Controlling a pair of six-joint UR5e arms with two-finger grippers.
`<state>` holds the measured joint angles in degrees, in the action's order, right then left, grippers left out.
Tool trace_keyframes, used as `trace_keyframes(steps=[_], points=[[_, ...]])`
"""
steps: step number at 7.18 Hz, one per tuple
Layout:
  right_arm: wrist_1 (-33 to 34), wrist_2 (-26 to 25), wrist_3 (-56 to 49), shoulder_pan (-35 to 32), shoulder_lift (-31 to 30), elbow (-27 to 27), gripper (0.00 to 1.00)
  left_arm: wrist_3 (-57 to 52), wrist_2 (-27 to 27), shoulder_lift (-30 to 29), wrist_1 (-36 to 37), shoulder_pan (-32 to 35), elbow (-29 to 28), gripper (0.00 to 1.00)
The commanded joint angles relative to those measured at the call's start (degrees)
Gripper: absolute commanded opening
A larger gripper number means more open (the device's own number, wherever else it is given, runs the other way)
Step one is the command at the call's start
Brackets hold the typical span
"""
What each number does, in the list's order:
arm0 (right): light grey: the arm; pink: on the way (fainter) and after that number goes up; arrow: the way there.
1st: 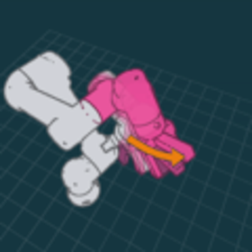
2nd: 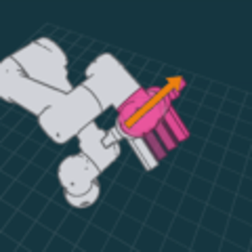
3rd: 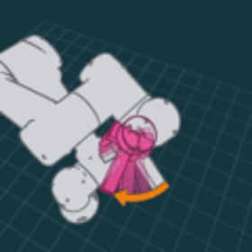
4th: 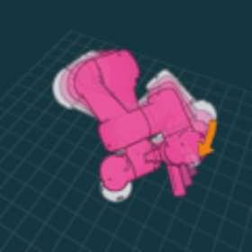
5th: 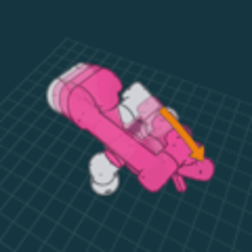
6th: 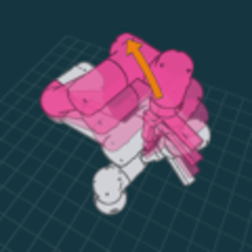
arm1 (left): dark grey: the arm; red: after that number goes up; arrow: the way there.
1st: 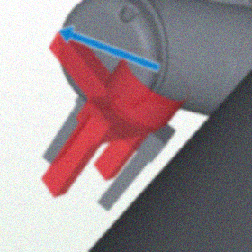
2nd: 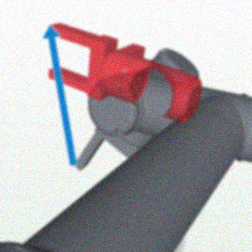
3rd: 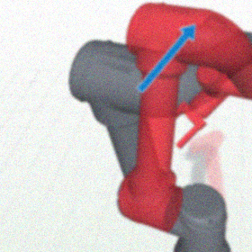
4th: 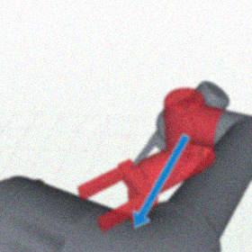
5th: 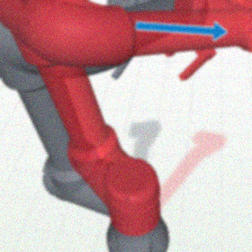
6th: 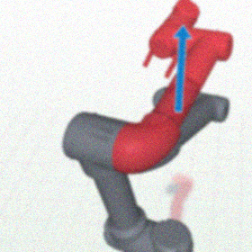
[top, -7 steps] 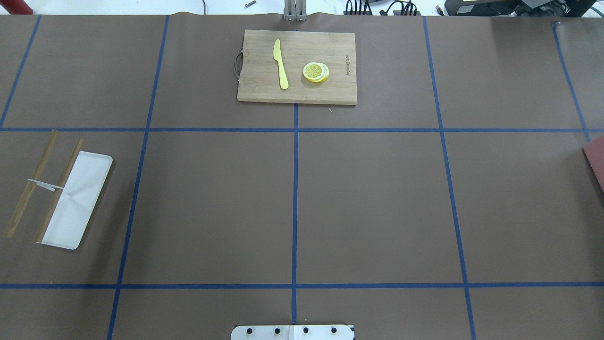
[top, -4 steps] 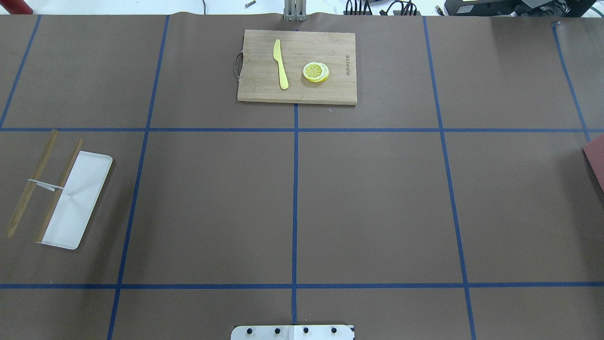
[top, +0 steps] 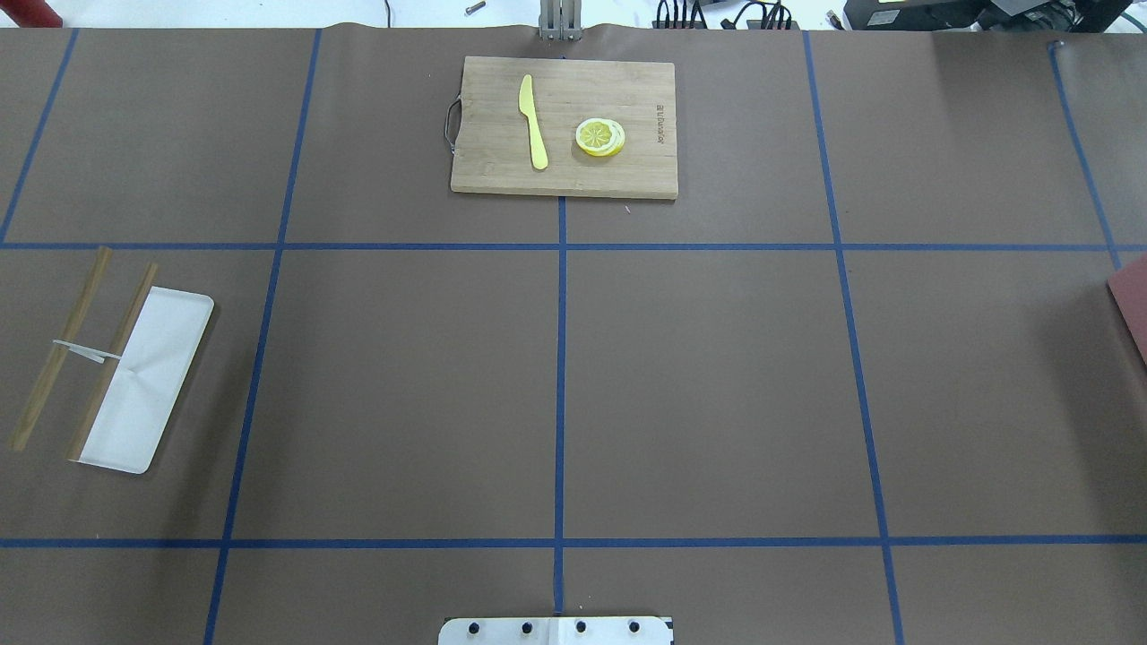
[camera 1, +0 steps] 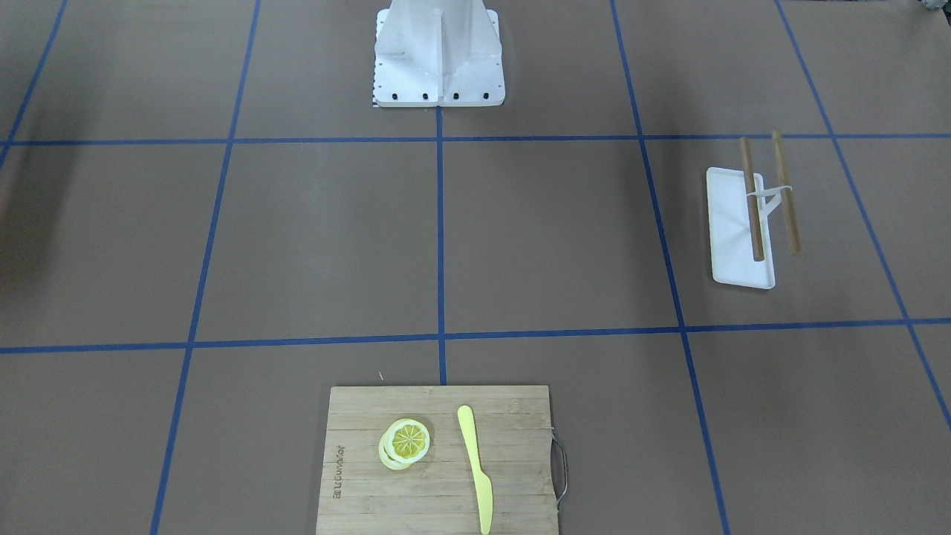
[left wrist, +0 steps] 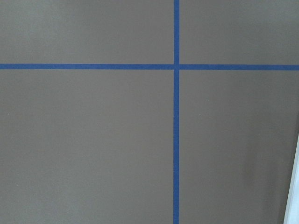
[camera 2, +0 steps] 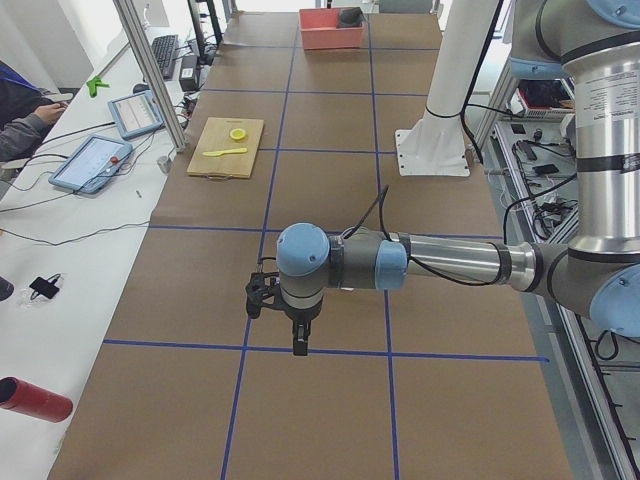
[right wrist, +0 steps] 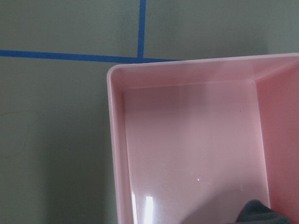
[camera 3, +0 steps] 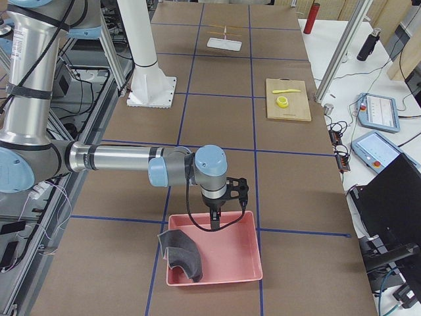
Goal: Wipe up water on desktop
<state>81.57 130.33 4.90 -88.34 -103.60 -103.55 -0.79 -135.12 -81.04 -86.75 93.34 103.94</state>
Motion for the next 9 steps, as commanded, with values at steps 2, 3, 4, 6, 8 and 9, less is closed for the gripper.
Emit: trace_keyframes(steps=[2, 3, 4, 6, 8, 9], points=[[-2.64, 0.54, 0.73, 0.63, -4.13, -0.07, 1.0, 0.0, 0.03, -0.08, 0.0, 0.0, -0.14, 0.99], [-2.55, 0.02, 0.46, 0.63, -3.72, -0.07, 1.0, 0.0, 0.03, 0.01, 0.0, 0.0, -0.14, 0.99], [-2.38, 0.01, 0.29, 0.54, -3.63, -0.42, 1.0, 0.0, -0.05, 0.01, 0.0, 0.0, -0.05, 0.99], [-1.76, 0.01, -0.33, 0.63, -4.24, -2.44, 1.0, 0.0, 0.03, 0.01, -0.09, 0.0, -0.22, 0.99], [-1.76, 0.1, -2.42, 1.85, -4.33, -3.15, 1.0, -0.18, 0.03, 0.01, 0.0, 0.0, -0.23, 0.99], [-1.76, 0.1, -3.57, 2.12, -4.24, -3.06, 1.0, -0.26, 0.12, 0.01, 0.0, 0.0, -0.4, 0.99]])
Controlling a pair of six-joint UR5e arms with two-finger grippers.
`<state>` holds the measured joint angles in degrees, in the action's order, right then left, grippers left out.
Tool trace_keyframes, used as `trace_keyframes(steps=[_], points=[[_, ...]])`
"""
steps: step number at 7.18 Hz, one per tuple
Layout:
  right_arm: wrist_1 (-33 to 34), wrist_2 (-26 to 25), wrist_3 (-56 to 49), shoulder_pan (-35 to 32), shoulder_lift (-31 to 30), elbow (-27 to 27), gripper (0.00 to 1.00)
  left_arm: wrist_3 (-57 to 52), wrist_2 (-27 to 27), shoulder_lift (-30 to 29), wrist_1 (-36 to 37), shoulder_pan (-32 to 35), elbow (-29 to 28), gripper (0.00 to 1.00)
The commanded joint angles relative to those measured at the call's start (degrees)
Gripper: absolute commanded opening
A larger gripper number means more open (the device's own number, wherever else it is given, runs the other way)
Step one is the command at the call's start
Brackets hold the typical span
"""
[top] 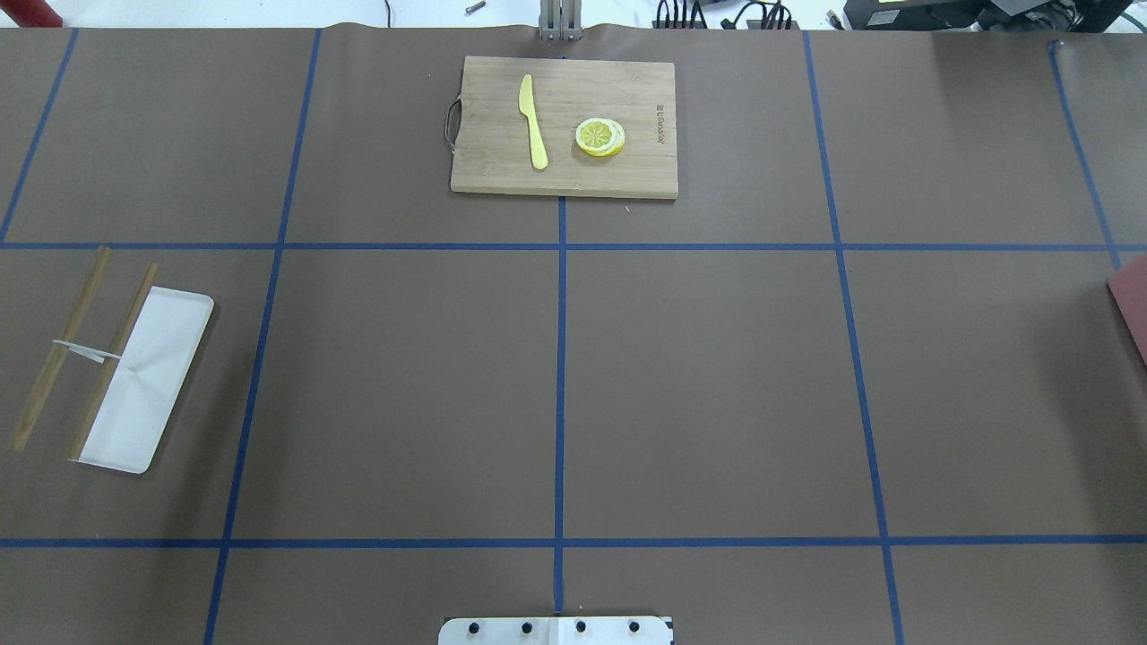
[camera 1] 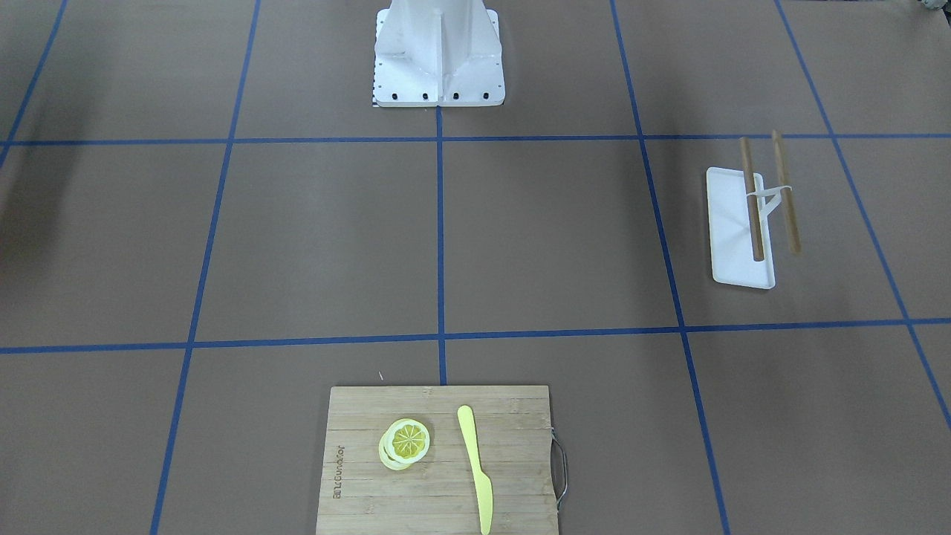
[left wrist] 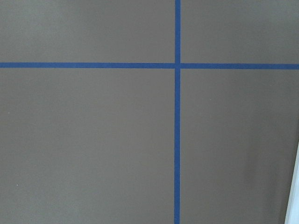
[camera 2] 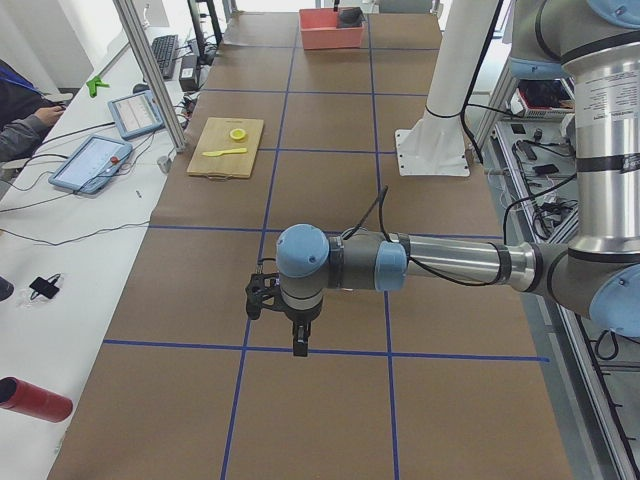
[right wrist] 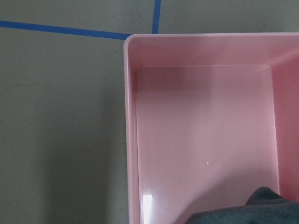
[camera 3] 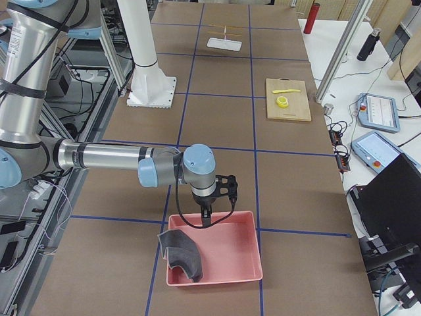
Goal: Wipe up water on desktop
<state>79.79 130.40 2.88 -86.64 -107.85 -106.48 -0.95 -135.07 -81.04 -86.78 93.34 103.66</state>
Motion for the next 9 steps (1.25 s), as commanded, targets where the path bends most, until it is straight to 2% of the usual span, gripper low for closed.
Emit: trace_keyframes(steps=[1, 4, 9], points=[[0.01, 0.03, -1.64, 0.42, 0.01, -0.22, 1.0, -0.02, 0.07, 0.0, 0.12, 0.0, -0.12, 0.99], [-0.07, 0.03, -1.65, 0.42, 0.27, -0.22, 1.0, -0.28, 0.24, -0.09, 0.47, -2.19, 0.23, 0.99], [-0.25, 0.47, -1.65, 0.42, 0.27, -0.22, 1.0, -0.55, 0.16, 0.09, 0.03, -2.2, -0.12, 0.99]])
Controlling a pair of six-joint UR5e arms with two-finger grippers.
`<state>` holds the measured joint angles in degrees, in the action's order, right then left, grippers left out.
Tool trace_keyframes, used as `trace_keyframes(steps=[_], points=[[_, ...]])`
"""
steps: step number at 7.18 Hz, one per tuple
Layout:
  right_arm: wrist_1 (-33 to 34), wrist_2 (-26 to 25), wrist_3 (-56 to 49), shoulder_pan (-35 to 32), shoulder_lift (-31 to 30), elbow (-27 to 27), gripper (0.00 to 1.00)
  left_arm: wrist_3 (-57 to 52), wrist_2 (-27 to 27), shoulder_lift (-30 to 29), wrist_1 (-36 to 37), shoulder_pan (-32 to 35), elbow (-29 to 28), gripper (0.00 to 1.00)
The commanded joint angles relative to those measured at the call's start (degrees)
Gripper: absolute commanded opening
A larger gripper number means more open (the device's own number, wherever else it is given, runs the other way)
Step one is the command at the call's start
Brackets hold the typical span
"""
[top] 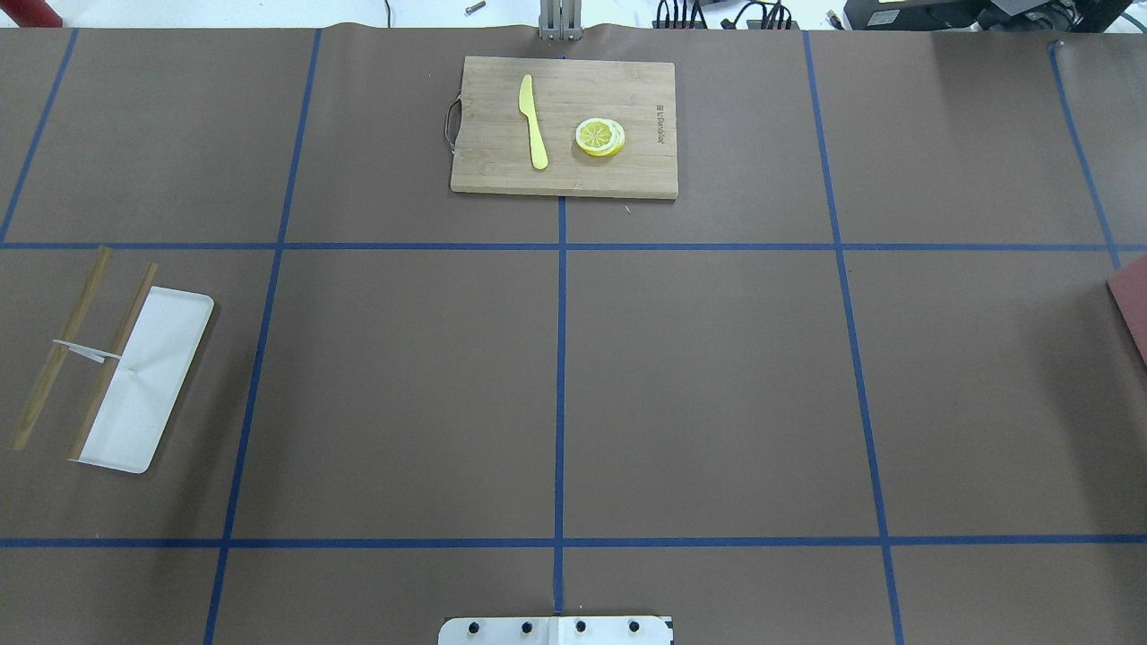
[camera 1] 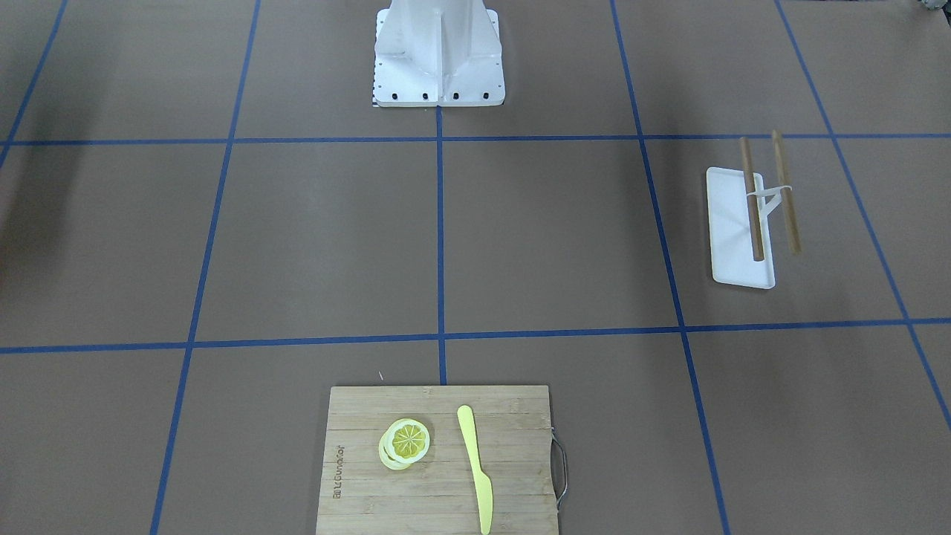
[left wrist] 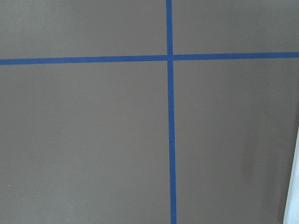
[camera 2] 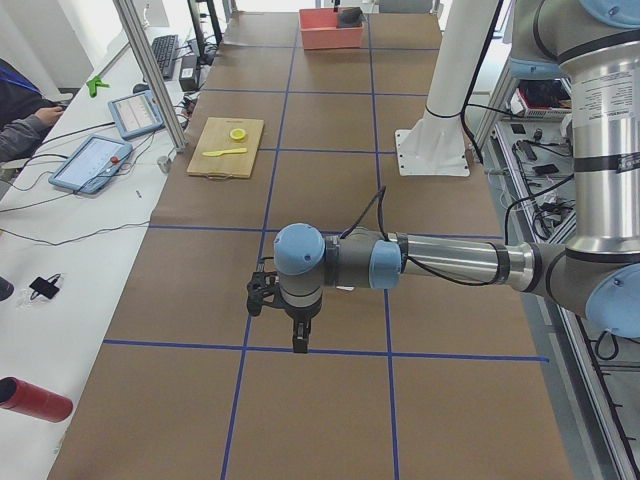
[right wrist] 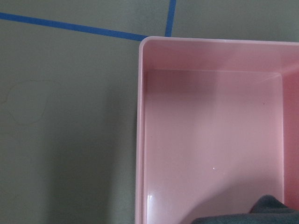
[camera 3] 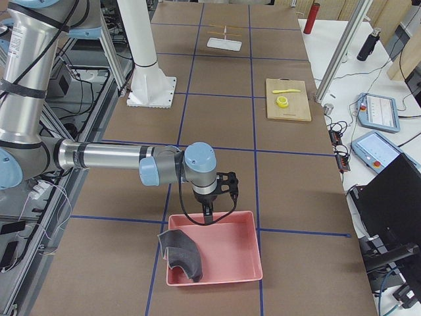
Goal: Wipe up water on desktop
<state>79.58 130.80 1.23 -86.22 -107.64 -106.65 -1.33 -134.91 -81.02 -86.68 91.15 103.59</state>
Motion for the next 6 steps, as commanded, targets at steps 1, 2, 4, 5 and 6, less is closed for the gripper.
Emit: trace_keyframes(steps=[1, 2, 4, 5, 6], points=[[-0.12, 0.07, 0.0, 0.0, 0.15, -0.05, 1.0, -1.64, 0.0, 0.16, -0.07, 0.0, -0.14, 0.99], [-0.12, 0.07, 0.0, 0.0, 0.24, -0.05, 1.0, -7.31, 0.0, 1.21, 0.02, 0.0, -0.22, 0.99], [-0.12, 0.07, 0.0, 0.0, 0.33, -0.05, 1.0, -7.99, -0.09, 1.31, 0.02, 0.0, -0.84, 0.99], [-0.12, 0.16, 0.0, 0.0, 0.24, -0.13, 1.0, -8.07, -0.09, 1.22, -0.07, 0.0, -1.1, 0.99], [-0.12, 0.16, -0.09, 0.0, 0.24, -0.39, 1.0, -8.07, -0.09, 1.22, -0.07, 0.0, -1.1, 0.99]])
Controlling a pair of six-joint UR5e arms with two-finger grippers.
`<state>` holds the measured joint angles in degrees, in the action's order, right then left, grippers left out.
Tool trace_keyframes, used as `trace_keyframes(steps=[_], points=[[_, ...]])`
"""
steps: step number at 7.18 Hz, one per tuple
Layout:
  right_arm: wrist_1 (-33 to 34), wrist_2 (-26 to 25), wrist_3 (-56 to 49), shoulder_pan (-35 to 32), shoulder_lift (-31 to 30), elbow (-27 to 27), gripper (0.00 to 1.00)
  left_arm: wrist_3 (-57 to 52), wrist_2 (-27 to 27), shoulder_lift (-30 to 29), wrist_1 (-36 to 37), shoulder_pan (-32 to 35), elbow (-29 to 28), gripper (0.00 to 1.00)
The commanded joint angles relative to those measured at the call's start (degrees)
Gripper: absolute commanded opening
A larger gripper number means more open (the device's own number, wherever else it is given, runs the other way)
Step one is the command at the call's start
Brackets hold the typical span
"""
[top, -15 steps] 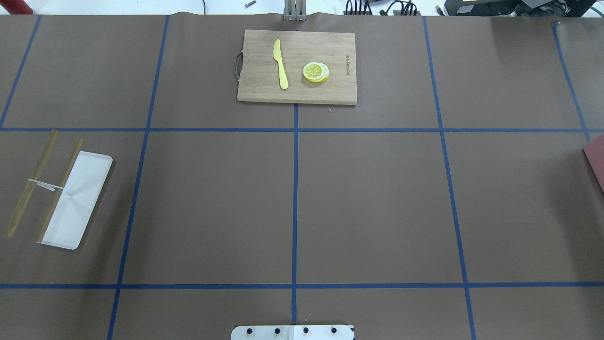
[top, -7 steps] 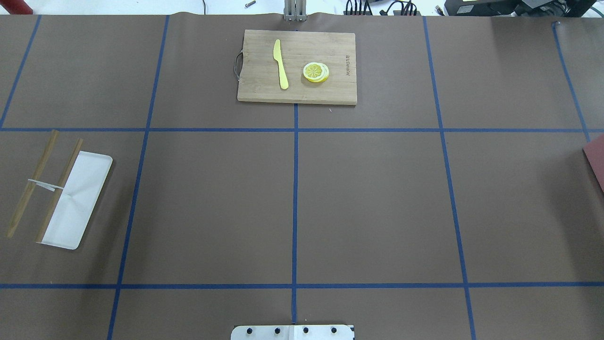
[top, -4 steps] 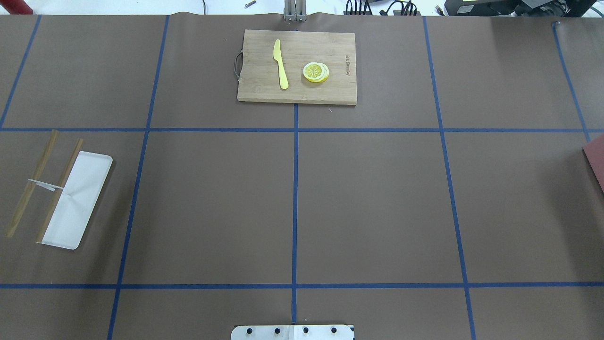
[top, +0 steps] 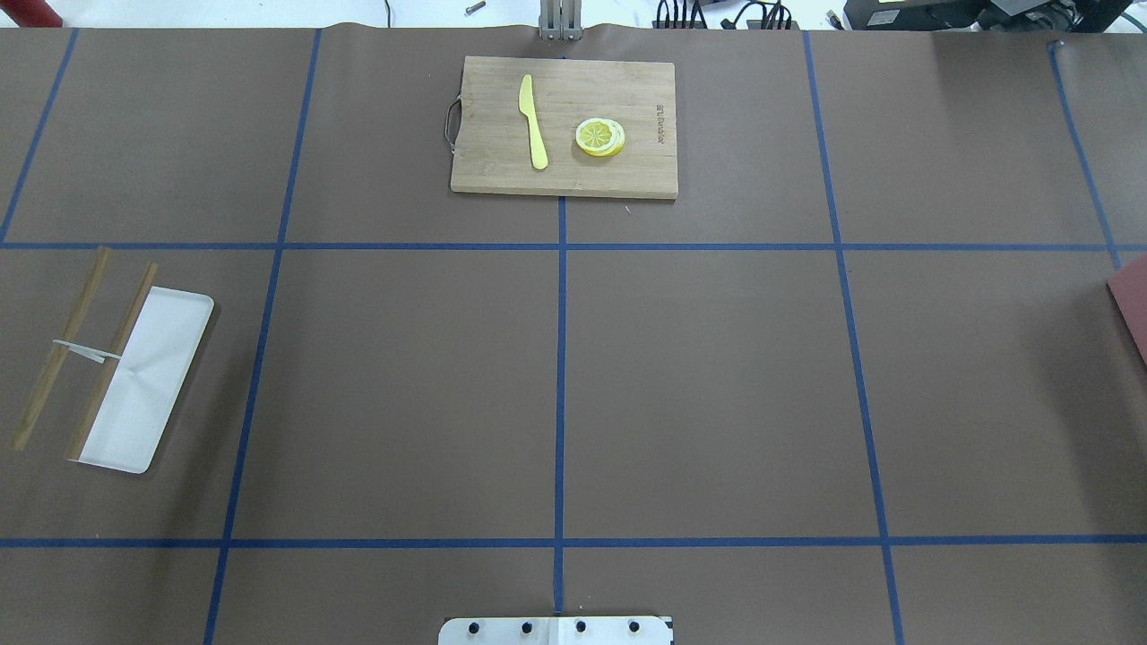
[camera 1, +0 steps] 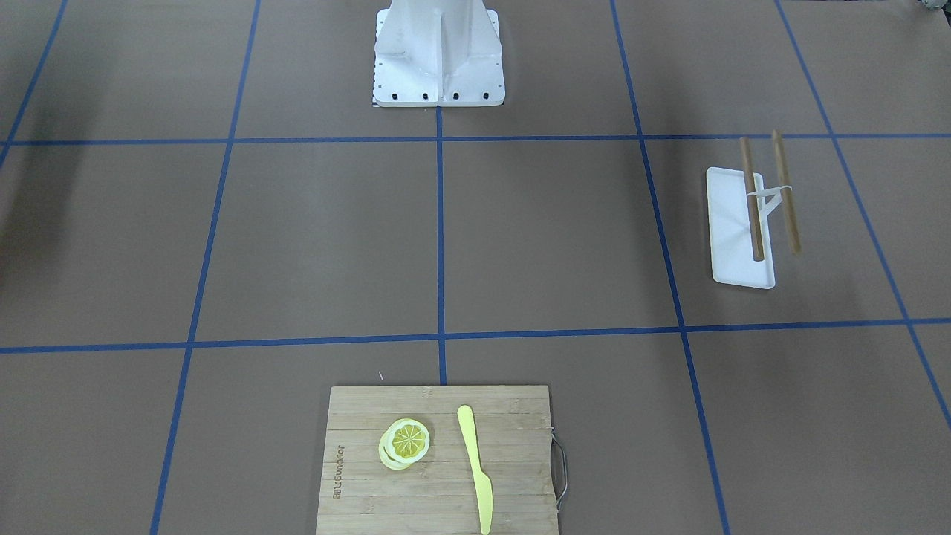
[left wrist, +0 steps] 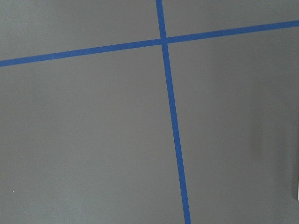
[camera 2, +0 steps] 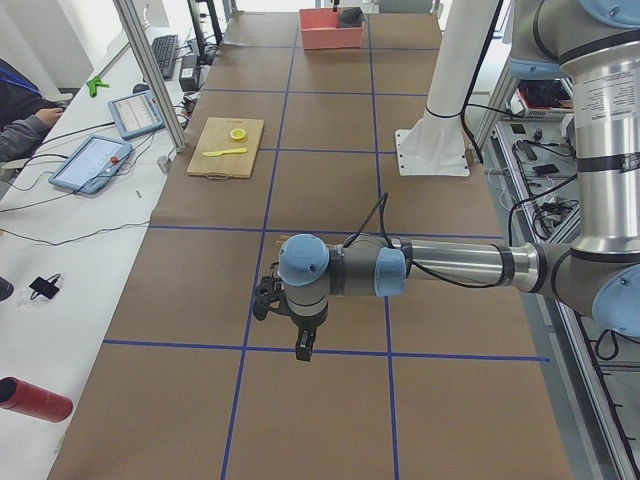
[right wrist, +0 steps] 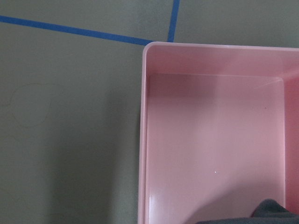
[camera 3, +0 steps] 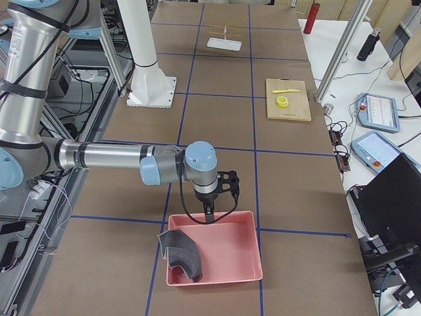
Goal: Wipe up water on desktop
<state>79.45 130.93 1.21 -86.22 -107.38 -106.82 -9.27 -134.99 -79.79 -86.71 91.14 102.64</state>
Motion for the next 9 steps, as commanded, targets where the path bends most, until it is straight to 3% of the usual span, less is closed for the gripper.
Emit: trace_keyframes(steps=[1, 9], points=[[0.0, 0.03, -0.07, 0.0, 0.07, -0.32, 1.0, -0.14, -0.01, -0.02, -0.04, 0.0, -0.16, 0.99], [0.0, 0.12, -0.07, 0.0, -0.11, -1.2, 1.0, -0.14, -0.01, -0.02, -0.04, 0.0, -0.25, 0.99]])
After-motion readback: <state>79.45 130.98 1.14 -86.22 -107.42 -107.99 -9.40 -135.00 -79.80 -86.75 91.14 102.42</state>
